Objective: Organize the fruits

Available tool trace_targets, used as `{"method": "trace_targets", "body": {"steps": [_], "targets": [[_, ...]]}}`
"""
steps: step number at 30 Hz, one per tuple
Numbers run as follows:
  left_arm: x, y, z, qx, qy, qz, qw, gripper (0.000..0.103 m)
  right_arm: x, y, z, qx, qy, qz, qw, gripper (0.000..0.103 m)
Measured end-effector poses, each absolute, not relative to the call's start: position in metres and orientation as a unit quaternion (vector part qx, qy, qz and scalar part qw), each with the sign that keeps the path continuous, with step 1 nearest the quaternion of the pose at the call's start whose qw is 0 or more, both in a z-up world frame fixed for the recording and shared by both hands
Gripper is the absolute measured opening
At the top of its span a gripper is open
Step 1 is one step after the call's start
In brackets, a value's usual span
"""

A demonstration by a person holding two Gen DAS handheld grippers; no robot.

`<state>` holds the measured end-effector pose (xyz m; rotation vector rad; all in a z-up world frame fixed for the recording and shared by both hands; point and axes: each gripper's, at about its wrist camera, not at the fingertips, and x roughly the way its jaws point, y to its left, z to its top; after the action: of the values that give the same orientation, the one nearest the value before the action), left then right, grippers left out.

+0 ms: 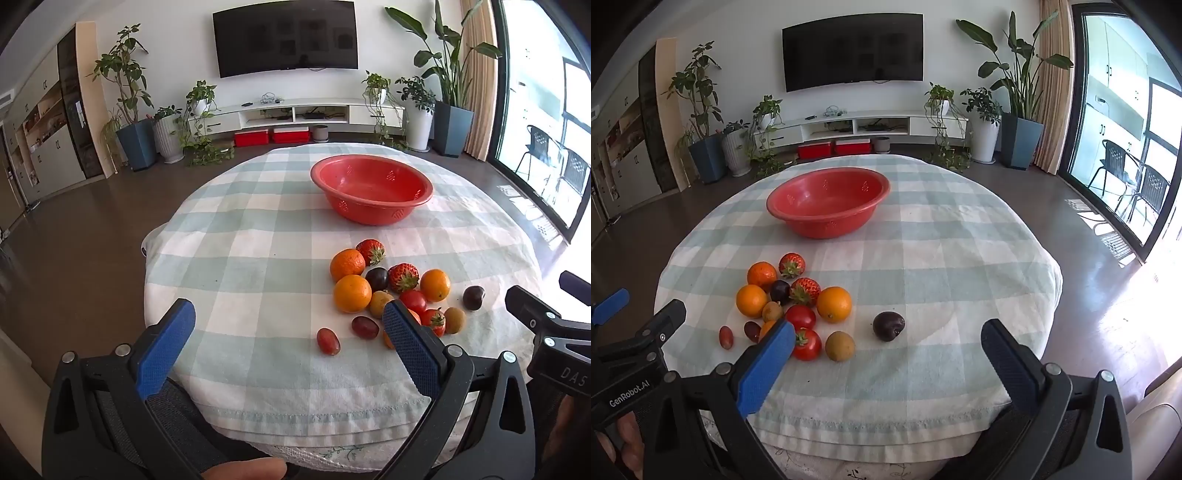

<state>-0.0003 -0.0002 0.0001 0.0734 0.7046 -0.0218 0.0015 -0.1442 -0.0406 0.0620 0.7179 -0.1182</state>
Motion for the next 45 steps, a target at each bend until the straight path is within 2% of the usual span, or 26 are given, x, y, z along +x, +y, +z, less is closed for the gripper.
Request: {"method": "trace_targets", "body": {"steps": [45], "targets": [[-0.001, 0.003, -0.009, 0.040, 0.353, -0.009, 0.935, 0.103, -0.001, -0.143, -0.042, 0.032, 0.351, -0.057, 0.934, 0.103]]}}
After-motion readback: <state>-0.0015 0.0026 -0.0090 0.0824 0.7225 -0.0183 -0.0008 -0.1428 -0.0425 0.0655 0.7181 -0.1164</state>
